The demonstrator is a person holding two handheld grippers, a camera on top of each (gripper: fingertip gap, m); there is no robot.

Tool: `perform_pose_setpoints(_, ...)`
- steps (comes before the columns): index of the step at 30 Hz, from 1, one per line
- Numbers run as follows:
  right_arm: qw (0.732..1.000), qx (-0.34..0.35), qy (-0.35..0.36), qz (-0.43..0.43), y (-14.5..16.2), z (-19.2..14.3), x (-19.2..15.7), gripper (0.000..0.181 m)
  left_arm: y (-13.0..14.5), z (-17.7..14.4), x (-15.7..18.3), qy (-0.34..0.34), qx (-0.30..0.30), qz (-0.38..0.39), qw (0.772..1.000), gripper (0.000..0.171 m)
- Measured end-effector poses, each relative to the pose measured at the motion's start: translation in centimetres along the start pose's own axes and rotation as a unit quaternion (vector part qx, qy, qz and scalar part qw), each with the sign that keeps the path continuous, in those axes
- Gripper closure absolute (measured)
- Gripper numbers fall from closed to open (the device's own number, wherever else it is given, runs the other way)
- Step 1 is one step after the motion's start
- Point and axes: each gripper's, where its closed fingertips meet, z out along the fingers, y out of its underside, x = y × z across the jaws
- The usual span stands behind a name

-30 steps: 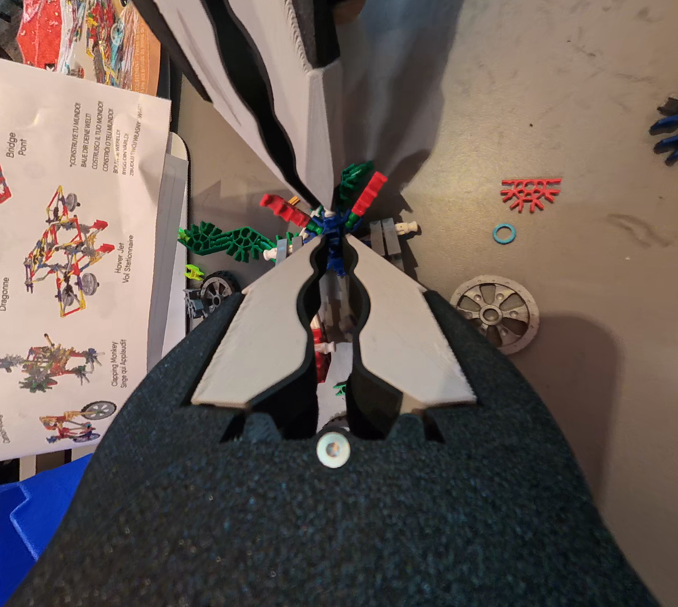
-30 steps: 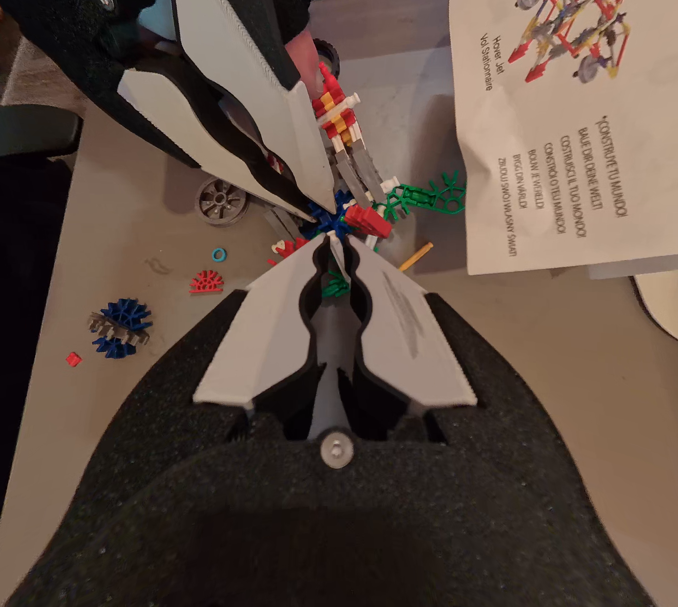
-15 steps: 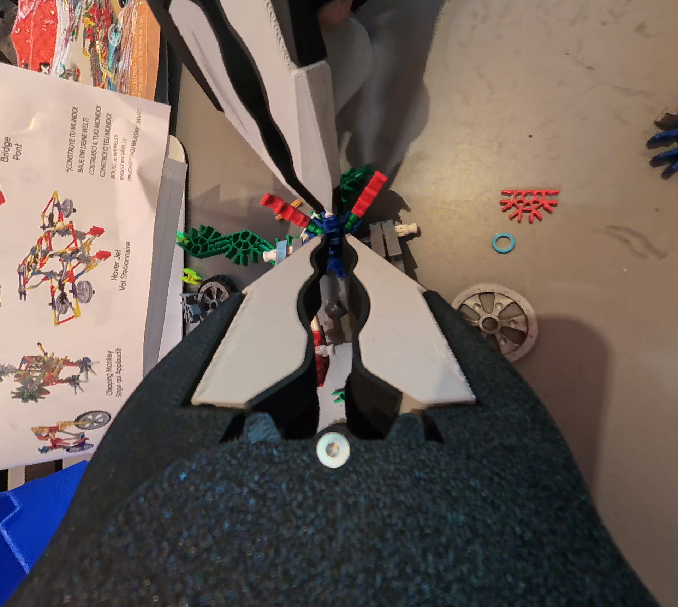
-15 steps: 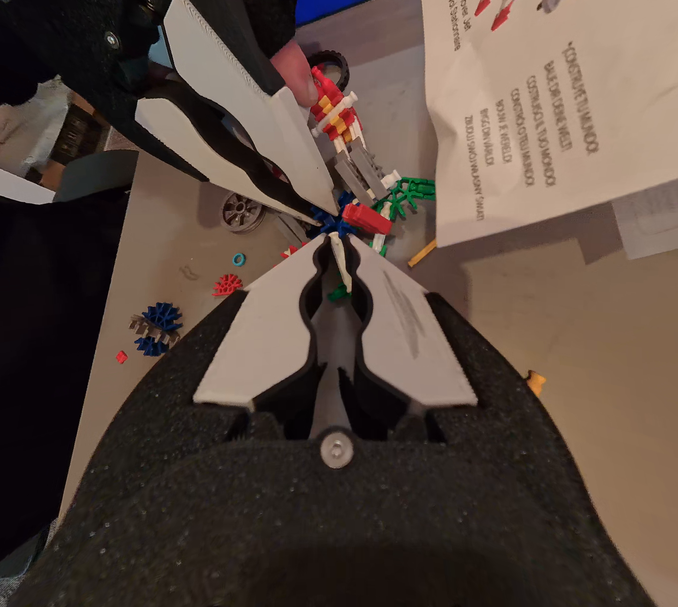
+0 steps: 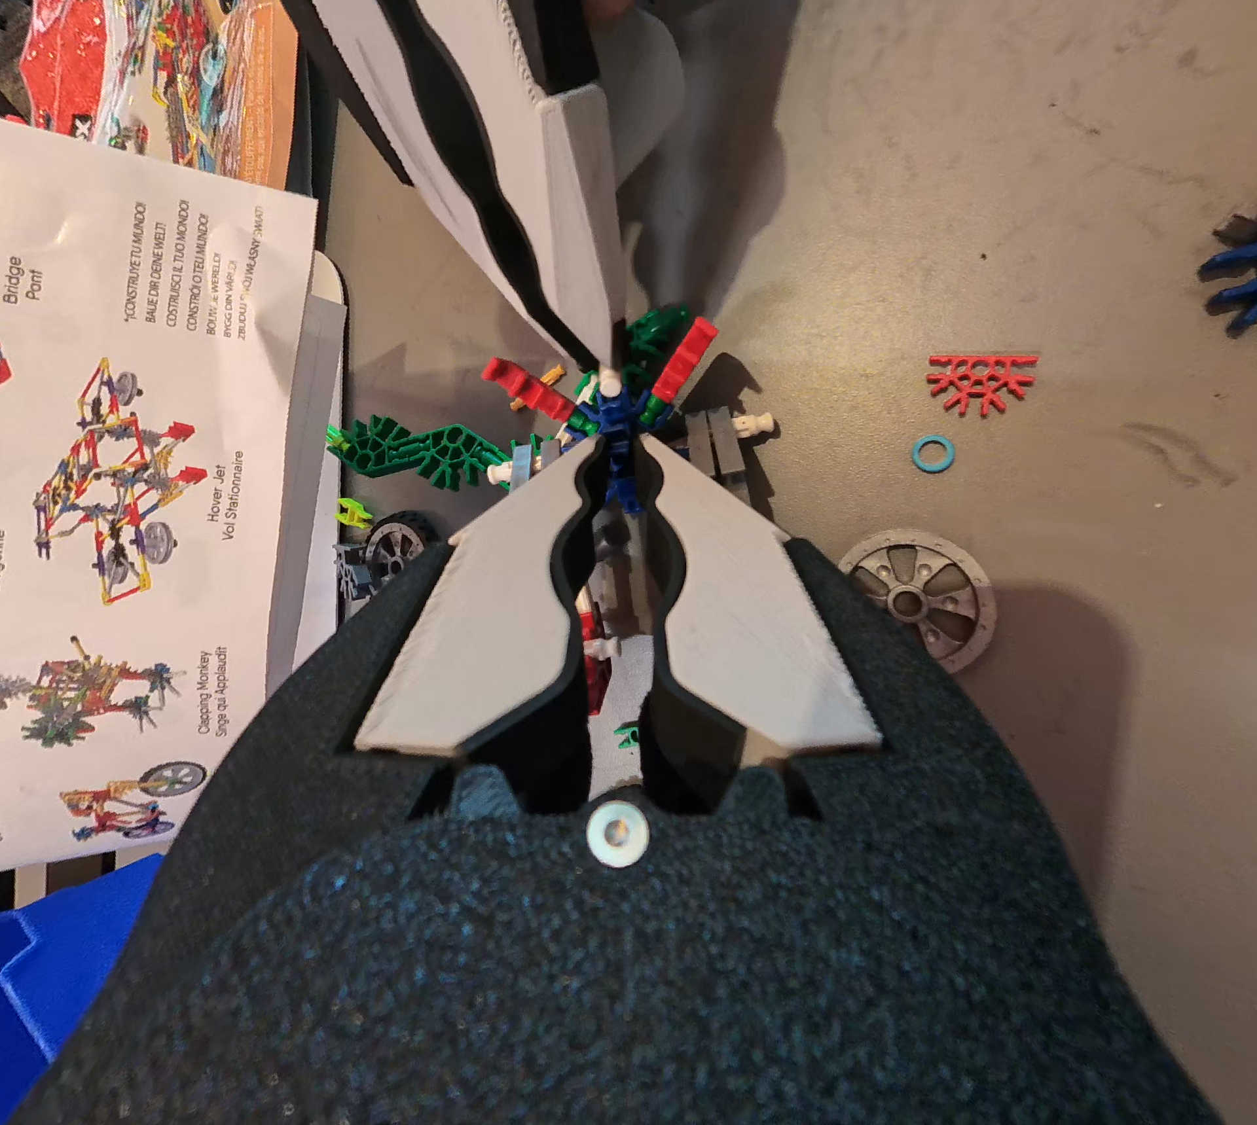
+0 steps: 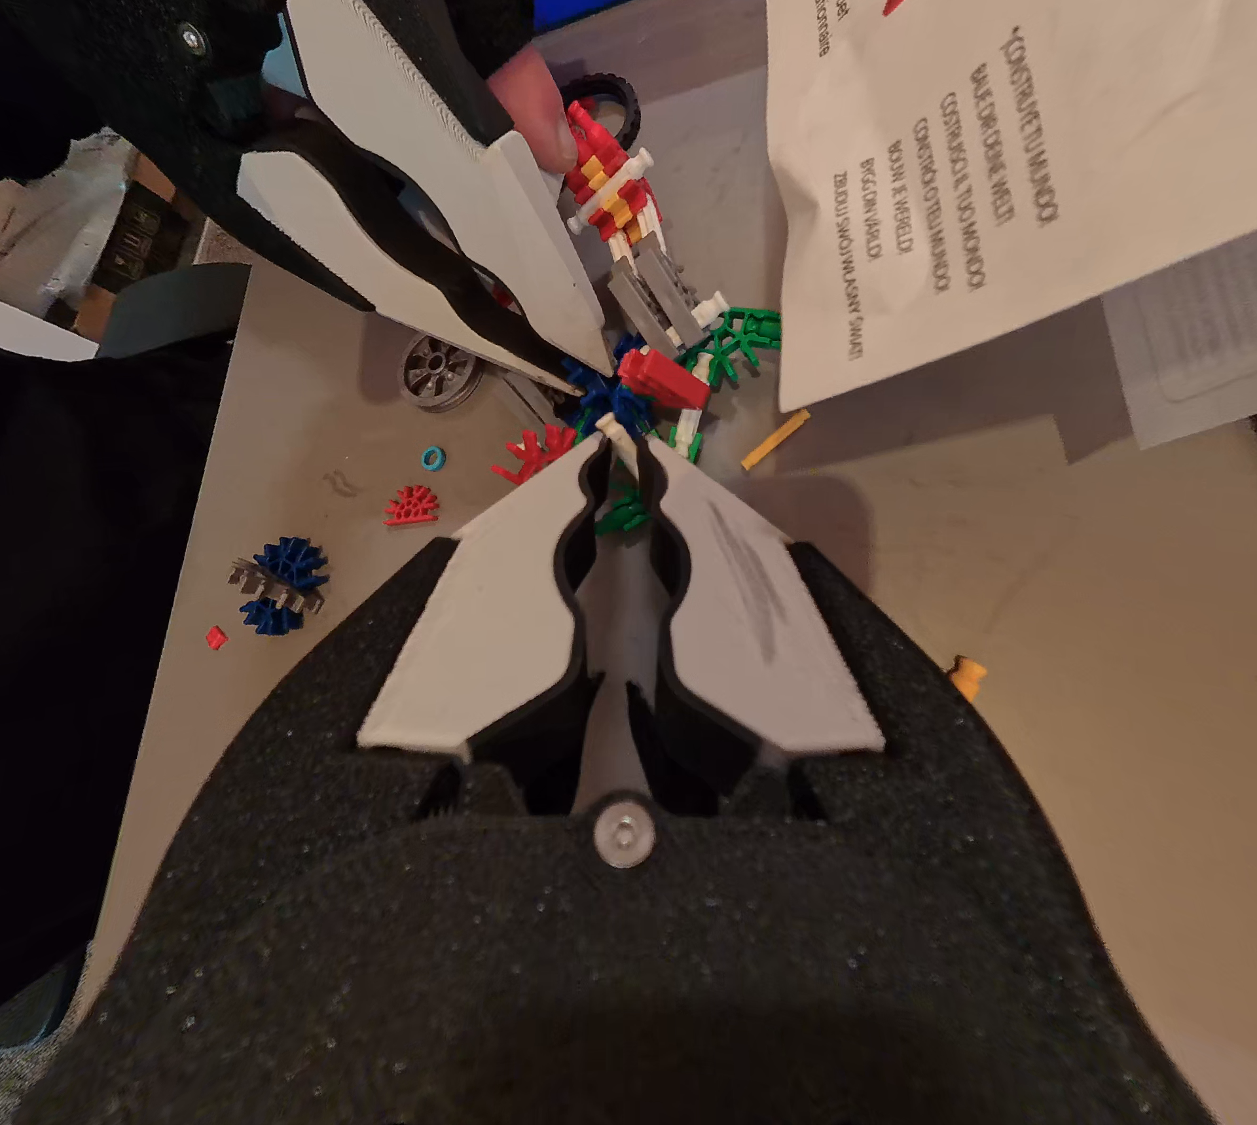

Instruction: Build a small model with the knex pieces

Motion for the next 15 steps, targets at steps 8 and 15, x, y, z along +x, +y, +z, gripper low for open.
perform_pose_setpoints(8, 1.000, 0.005, 0.000, 0.000, -0.16, 0.21, -0.08, 0.176, 0.01, 0.01, 0.00, 0.000, 0.000, 0.000, 1.000, 0.166)
perform_pose_setpoints(15, 1.000, 0.011, -0.006, -0.005, -0.52, 0.04, -0.49, 0.181, -0.06, 0.04, 0.05, -0.001, 0.000, 0.000, 1.000, 0.166)
